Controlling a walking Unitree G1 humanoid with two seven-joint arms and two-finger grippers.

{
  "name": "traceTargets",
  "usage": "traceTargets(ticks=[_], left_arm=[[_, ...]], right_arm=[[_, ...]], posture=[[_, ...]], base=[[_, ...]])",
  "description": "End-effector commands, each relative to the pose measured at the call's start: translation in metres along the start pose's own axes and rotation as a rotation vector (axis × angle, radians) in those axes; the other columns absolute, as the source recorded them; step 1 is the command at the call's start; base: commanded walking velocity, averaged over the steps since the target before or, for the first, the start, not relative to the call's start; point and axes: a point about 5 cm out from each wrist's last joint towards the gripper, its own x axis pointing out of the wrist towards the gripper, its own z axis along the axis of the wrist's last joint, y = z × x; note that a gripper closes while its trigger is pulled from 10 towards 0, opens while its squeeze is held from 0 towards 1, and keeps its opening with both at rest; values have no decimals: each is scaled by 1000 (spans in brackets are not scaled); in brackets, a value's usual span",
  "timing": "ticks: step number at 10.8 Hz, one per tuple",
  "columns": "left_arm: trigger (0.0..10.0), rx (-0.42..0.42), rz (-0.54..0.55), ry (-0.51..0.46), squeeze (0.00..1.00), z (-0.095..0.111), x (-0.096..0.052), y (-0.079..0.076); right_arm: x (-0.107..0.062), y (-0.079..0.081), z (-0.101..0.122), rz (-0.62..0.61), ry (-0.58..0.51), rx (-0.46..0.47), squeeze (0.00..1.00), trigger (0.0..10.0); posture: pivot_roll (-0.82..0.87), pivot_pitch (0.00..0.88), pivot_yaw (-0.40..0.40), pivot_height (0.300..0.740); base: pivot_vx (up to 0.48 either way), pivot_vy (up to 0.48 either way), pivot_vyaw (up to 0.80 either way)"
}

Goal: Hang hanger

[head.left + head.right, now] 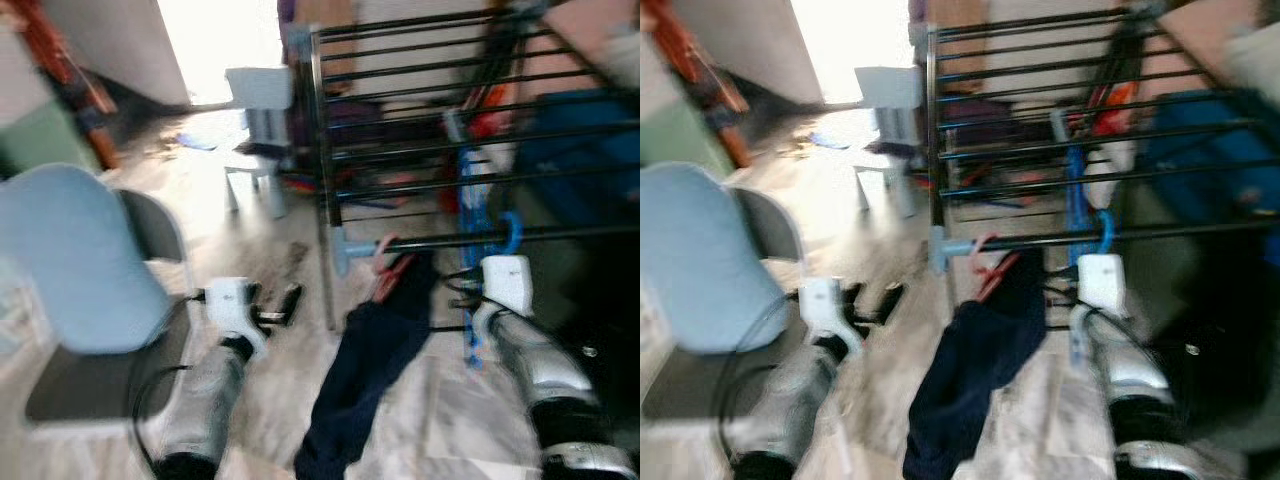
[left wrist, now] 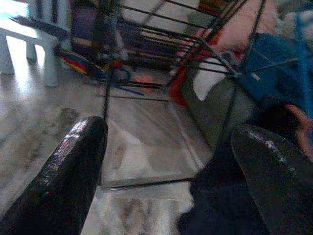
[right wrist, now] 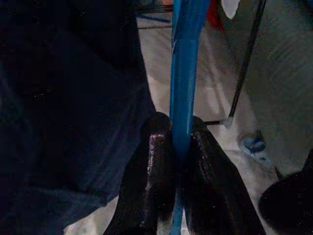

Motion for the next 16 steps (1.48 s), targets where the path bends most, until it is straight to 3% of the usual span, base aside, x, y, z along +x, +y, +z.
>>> traceTargets(ticks=[1, 4, 7, 9, 13, 16], left_arm=[[10000, 2, 28, -9, 0, 3, -3, 7], [10000, -11, 54, 29, 0, -3, -4, 7], [10000, -19, 56, 37, 0, -4, -3, 6], [10000, -26, 25, 50, 0, -6, -3, 2], [10000, -31, 3, 15, 0, 0, -5, 2], [10000, -15, 37, 48, 0, -3, -5, 5]], right_arm=[[2, 8, 6, 29, 1, -4, 0, 10000], [6, 1, 28, 85, 35, 36, 0, 10000], [8, -23, 8, 29, 161, 105, 0, 10000], [10, -32, 1, 14, 204, 92, 0, 10000], [13, -28, 16, 20, 139, 14, 0, 10000], [12, -20, 25, 47, 80, -53, 0, 10000]], posture=[[-244, 0, 72, 740], [-242, 0, 64, 740], [-241, 0, 58, 740], [-241, 0, 60, 740], [-232, 0, 59, 740], [-234, 0, 63, 740]], base=[[0, 0, 0], [0, 0, 0], [0, 0, 0], [0, 0, 0], [65, 0, 0], [0, 0, 0]])
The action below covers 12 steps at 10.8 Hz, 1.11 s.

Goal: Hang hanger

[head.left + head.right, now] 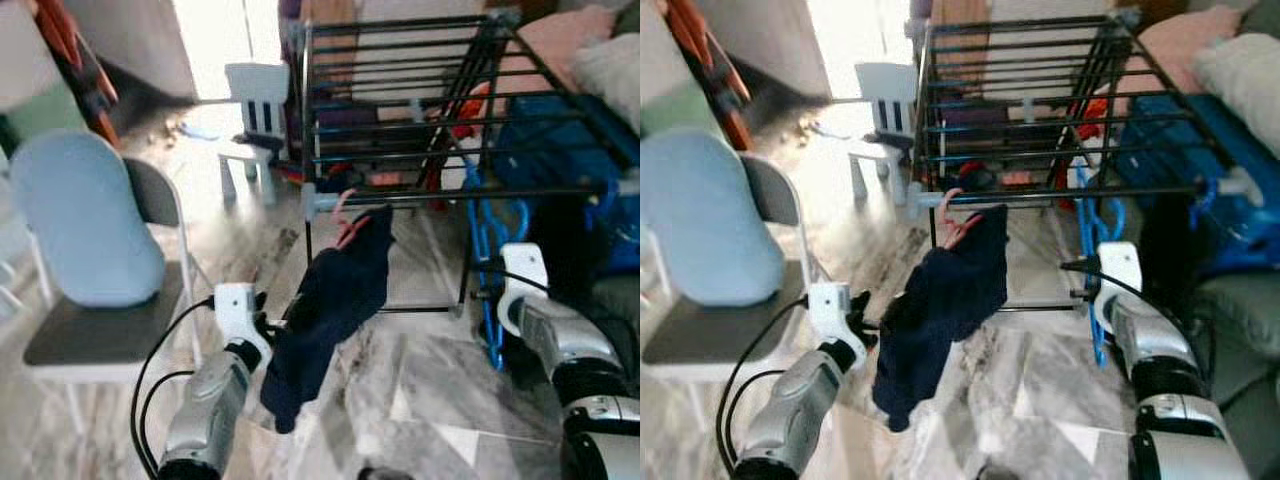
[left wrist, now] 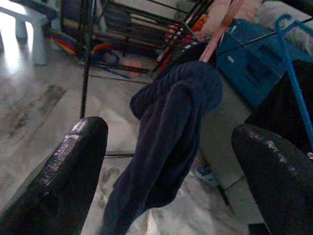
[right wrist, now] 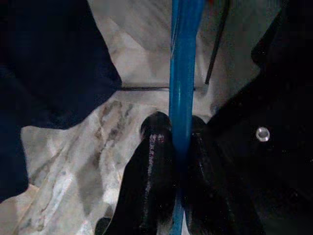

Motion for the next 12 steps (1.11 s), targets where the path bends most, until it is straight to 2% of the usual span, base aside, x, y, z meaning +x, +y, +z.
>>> traceTargets(ticks=[1, 5, 8, 10, 12], left_arm=[[10000, 7, 7, 0, 0, 2, 1, 1], [10000, -12, -13, -13, 0, 2, -1, -2], [10000, -6, -11, -20, 0, 4, -3, -1], [10000, -2, -12, -11, 0, 4, -5, 1], [10000, 6, 1, 22, 0, 0, -12, 4]], right_arm=[[-3, 1, 13, 15, -48, -33, 0, 10000], [-4, 8, 27, 107, -65, -82, 0, 10000], [-4, 5, 31, 64, -79, -96, 0, 10000], [-2, 7, 29, 63, -56, -74, 0, 10000], [2, 11, 37, 76, -27, 12, 0, 10000]], posture=[[-237, 0, 61, 740], [-230, 0, 57, 740], [-223, 0, 61, 740], [-219, 0, 61, 740], [-198, 0, 56, 740]], base=[[0, 0, 0], [0, 0, 0], [0, 0, 0], [0, 0, 0], [0, 0, 0]])
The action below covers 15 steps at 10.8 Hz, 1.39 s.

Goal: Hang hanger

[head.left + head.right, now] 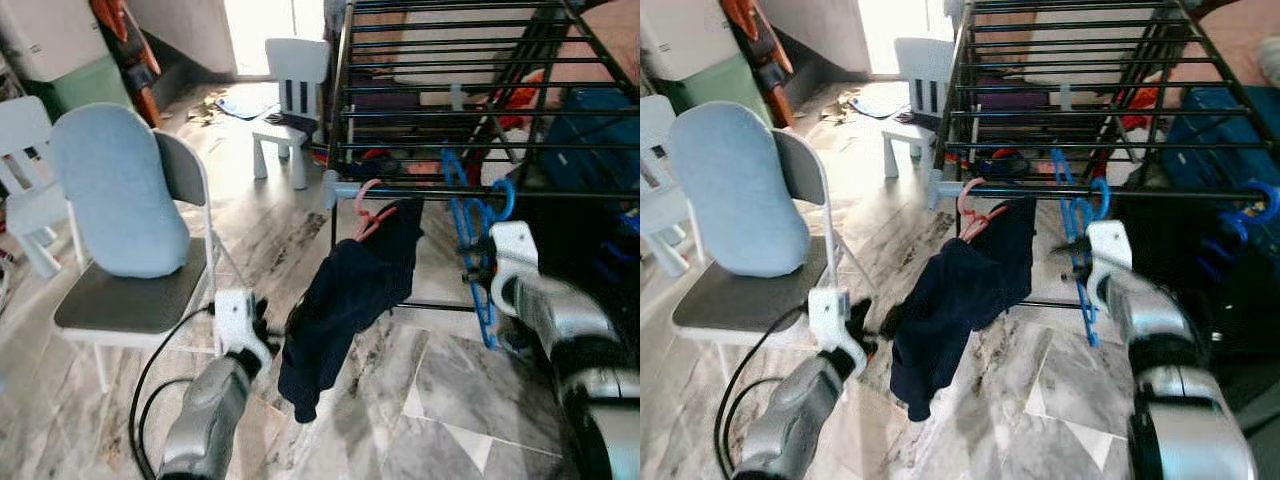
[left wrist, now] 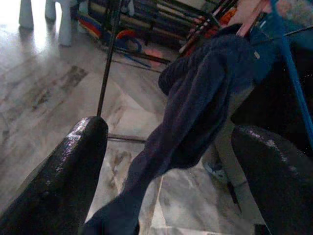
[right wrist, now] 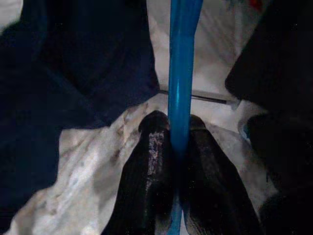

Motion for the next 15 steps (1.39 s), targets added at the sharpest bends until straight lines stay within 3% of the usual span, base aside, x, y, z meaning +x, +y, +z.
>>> traceTargets(ticks=[1, 6, 8, 11, 14, 15], left_arm=[[10000, 15, 12, 3, 0, 3, -4, 3], [10000, 26, 23, 36, 0, 5, -12, 8], [10000, 38, 19, 58, 0, 5, -13, 7], [10000, 41, 28, 73, 0, 6, -16, 9], [10000, 40, 13, 76, 0, 7, -12, 7], [10000, 40, 10, 77, 0, 7, -10, 6]], right_arm=[[1, 5, 7, 20, -7, 36, 0, 10000], [9, 16, 18, 23, 9, 112, 0, 10000], [11, 13, 4, -12, 46, 180, 0, 10000], [13, 6, -22, -56, 98, 183, 0, 10000], [14, 7, -30, -57, 105, 159, 0, 10000], [13, 3, -27, -71, 73, 108, 1000, 10000]], posture=[[-188, 0, 56, 740], [-161, 0, 67, 740], [-145, 0, 73, 740], [-134, 0, 79, 740], [-144, 0, 87, 740], [-145, 0, 87, 740]], base=[[0, 0, 0], [0, 0, 0], [0, 0, 0], [0, 0, 0], [0, 0, 0], [0, 0, 0]])
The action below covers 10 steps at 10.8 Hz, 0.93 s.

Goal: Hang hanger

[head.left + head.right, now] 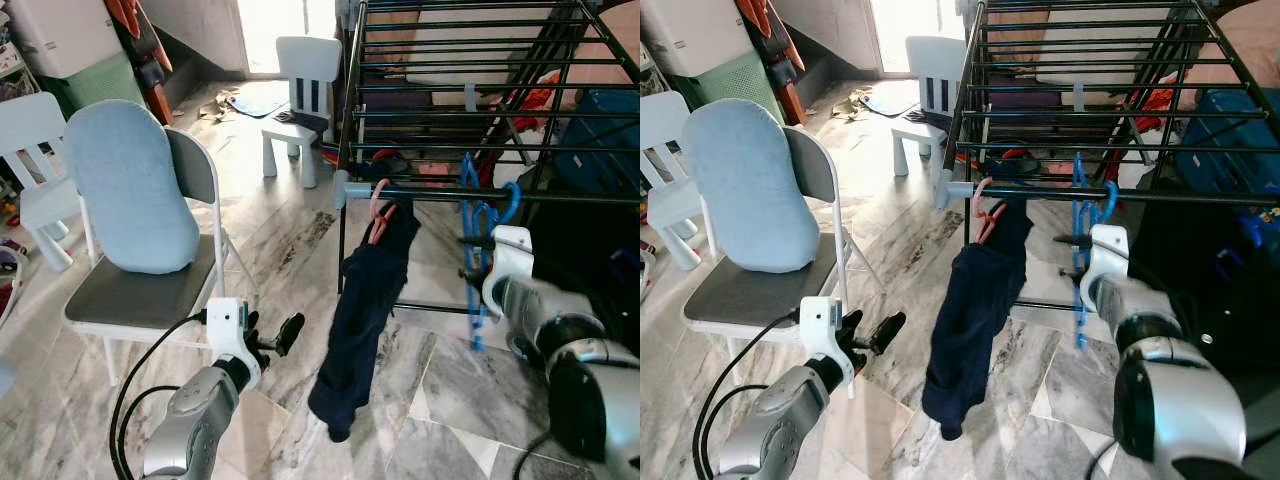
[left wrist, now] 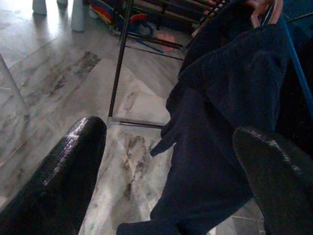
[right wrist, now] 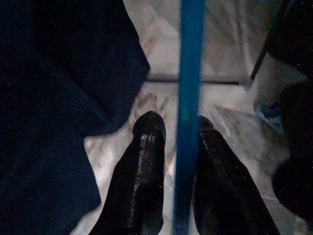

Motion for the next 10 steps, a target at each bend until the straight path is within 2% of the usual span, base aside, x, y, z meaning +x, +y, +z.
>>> traceTargets(ticks=[1, 3, 5, 7, 10], left_arm=[[10000, 11, 1, 5, 0, 3, 1, 2], [10000, 14, 7, 3, 0, 3, 3, 2], [10000, 20, 9, 5, 0, 3, 4, 4], [10000, 26, 12, 5, 0, 4, 7, 5], [10000, 34, 1, 6, 0, 2, 14, 0]], right_arm=[[0, -2, 2, -14, -15, -39, 1000, 10000], [-2, -7, 10, -31, -82, -87, 1000, 10000], [-3, -8, 7, -27, -93, -76, 1000, 10000], [-4, -12, -2, -33, -132, -120, 1000, 10000], [-14, -20, -2, -55, -221, -156, 1000, 10000]], posture=[[-147, 0, 87, 740], [-163, 0, 95, 740], [-173, 0, 103, 740], [-198, 0, 104, 740], [-226, 0, 108, 740]], base=[[0, 0, 0], [0, 0, 0], [0, 0, 0], [0, 0, 0], [0, 0, 0]])
